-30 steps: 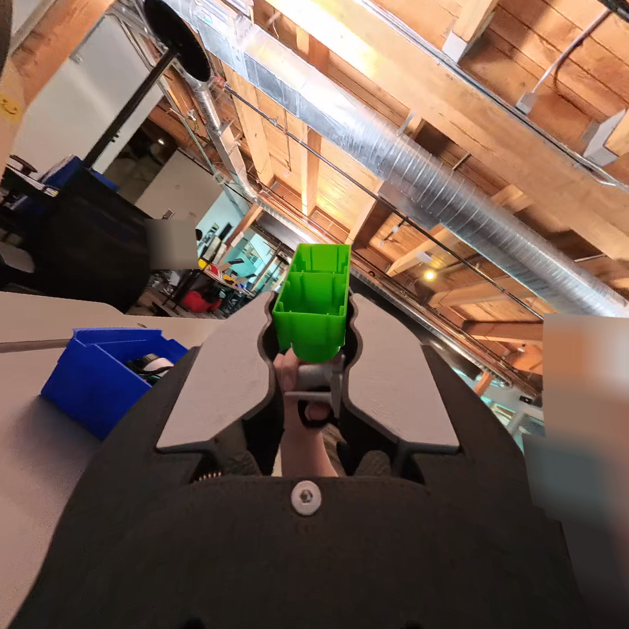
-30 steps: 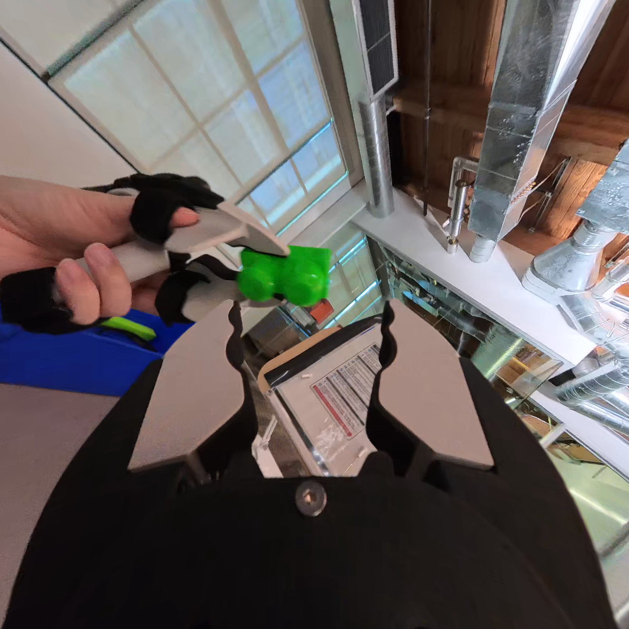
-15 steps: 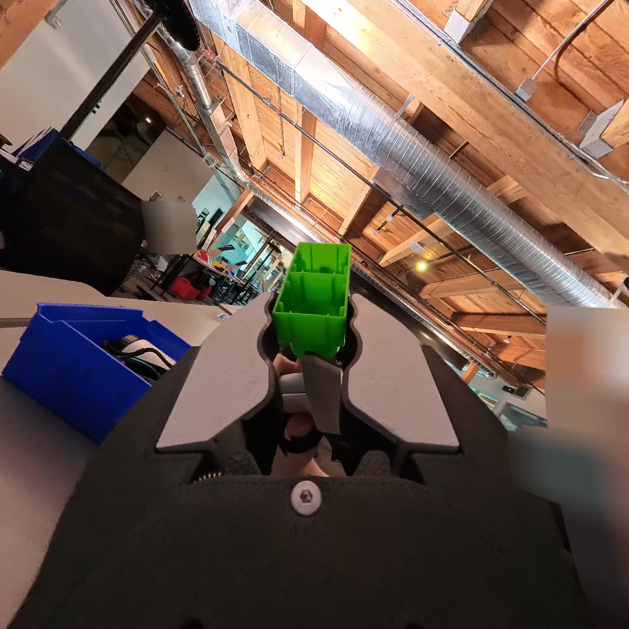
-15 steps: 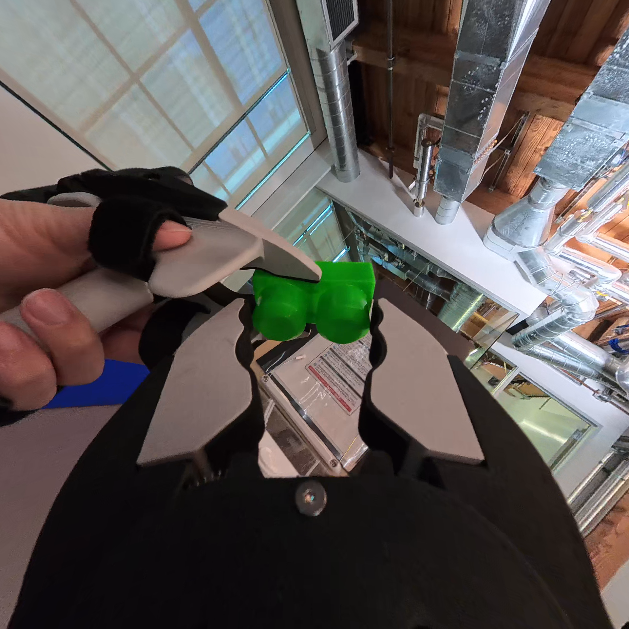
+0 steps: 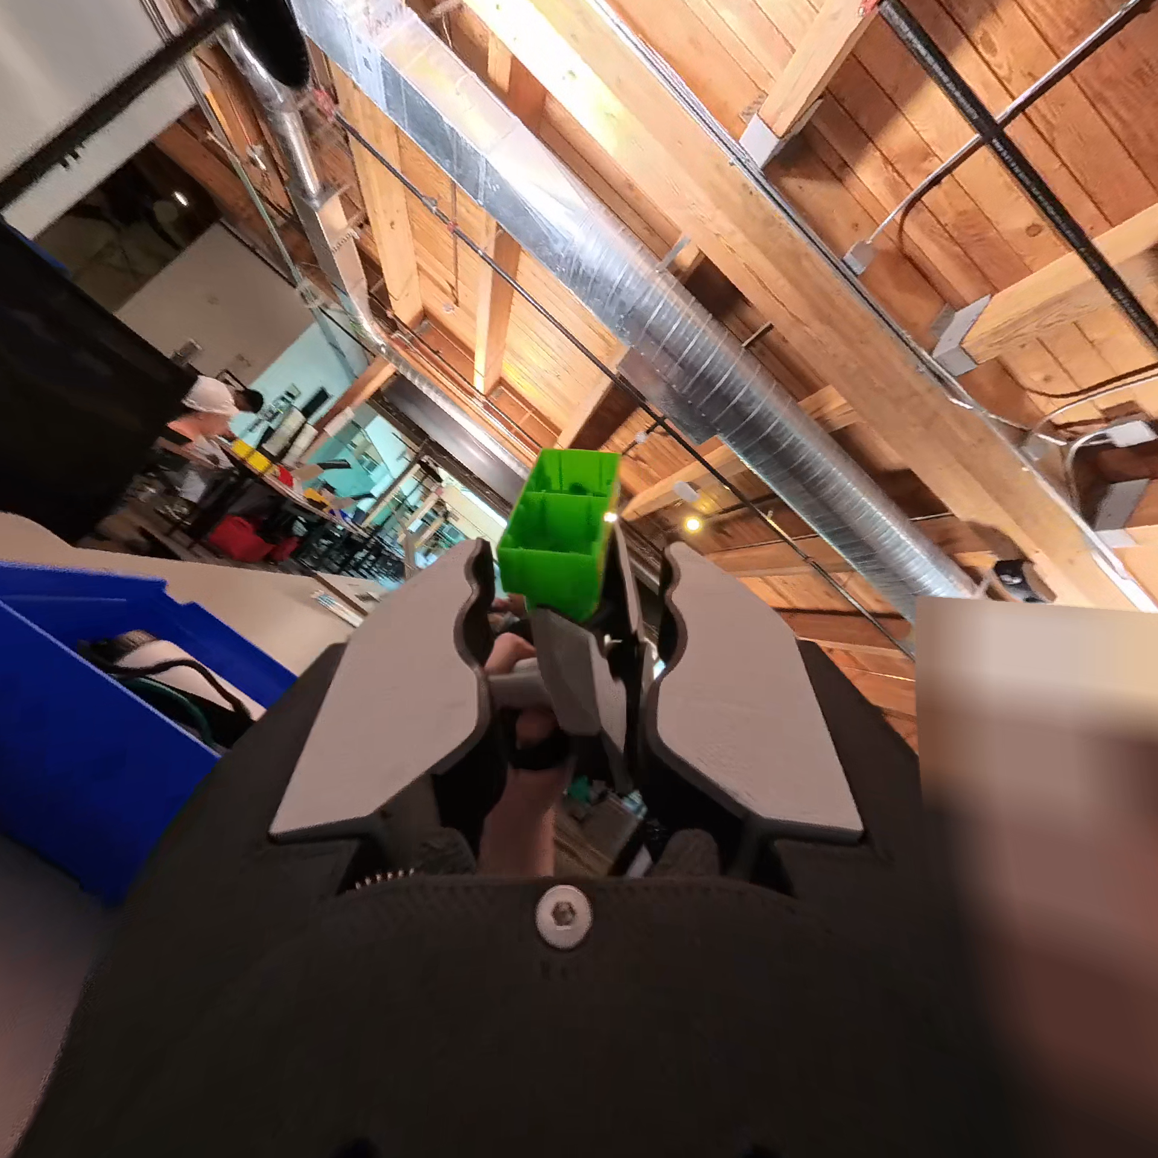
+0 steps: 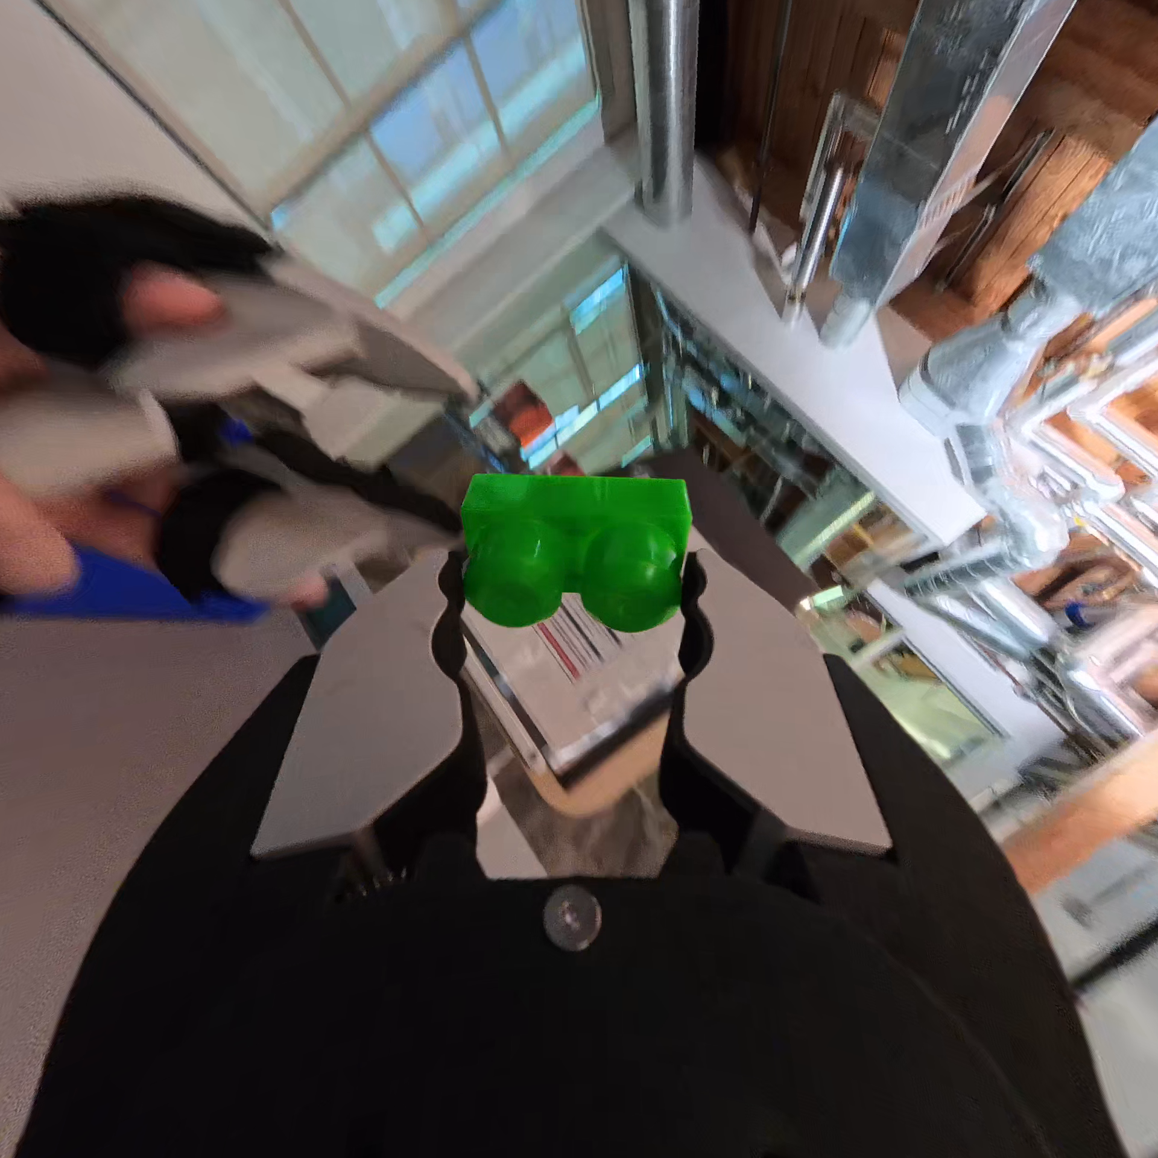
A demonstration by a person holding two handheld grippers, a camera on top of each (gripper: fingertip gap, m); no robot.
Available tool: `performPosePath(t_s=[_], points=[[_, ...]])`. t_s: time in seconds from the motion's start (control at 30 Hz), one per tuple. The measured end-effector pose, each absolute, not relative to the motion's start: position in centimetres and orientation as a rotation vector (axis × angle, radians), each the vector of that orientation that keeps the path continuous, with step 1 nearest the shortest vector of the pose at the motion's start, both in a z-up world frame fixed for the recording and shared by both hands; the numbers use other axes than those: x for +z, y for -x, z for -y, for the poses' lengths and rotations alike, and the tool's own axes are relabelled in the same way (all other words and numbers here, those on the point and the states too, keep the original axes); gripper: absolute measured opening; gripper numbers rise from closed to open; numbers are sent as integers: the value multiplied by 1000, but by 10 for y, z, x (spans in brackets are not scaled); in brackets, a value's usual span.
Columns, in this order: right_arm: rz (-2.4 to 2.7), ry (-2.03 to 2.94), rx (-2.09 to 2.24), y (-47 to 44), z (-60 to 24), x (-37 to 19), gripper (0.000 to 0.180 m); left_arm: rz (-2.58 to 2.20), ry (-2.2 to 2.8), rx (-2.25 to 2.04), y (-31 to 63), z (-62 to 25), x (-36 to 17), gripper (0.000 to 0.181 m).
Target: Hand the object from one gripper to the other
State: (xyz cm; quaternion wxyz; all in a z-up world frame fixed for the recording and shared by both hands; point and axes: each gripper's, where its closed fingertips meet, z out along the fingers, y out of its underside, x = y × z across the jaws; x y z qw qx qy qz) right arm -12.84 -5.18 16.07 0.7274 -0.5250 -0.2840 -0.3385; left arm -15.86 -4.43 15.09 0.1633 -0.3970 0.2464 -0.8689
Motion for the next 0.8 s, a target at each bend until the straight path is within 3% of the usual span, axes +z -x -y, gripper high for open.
performPosePath(t_s=[0.1,0.33,0.6,0.8], points=[[544,1493,-720,54,66,156,68,-698,1087,-2405,173,25,167,51],[336,2248,-438,-87,129,34,69,-837,999,-2089,202,8,194,43],[410,2619,-327,-117,126,-67,69,-926,966,-1755,218,-6,203,39],[406,2644,-436,-128,116,-79,69,-1012,1124,-1439,223,-37,188,51]])
